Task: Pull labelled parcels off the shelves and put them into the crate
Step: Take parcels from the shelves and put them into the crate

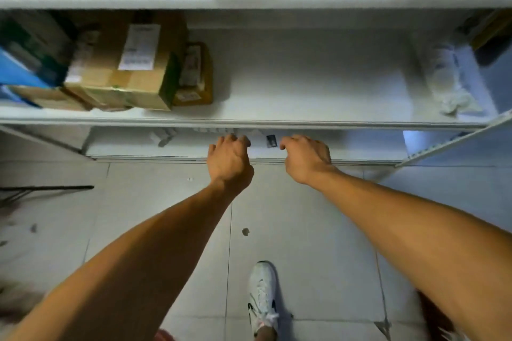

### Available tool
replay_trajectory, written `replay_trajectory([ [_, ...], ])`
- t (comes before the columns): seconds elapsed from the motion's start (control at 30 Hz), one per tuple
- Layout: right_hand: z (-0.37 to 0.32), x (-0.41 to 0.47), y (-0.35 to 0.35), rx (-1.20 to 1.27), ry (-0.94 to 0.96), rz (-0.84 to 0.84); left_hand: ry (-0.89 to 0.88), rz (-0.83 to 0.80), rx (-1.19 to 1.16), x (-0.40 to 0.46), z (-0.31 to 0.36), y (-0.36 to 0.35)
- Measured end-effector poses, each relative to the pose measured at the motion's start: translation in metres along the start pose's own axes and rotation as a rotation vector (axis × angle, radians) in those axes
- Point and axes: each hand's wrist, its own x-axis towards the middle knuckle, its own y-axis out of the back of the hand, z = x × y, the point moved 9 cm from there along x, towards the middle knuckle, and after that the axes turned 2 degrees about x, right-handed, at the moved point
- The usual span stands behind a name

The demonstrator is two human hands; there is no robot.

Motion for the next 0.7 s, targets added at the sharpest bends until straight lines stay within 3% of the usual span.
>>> replay_trajectory([
  [0.17,-0.061,0.044,0.011,0.396,-0.015,0.055,0.318,0.132,-0.516,0.022,-0.088,0.029],
  [0.37,-0.138,0.092,0.018,1.009,-0.126,0.037,0.741,0.247,-1.579,0.047,-0.172,0.022],
  [0.57,-0.210,0.128,0.010,1.469,-0.198,-0.233,0.718,0.339,-1.939,0.079,-0.212,0.041],
  [0.7,-0.217,0.128,-0.002,1.443,-0.140,-0.294,0.629,0.242,-2.007,0.080,-0.210,0.036],
])
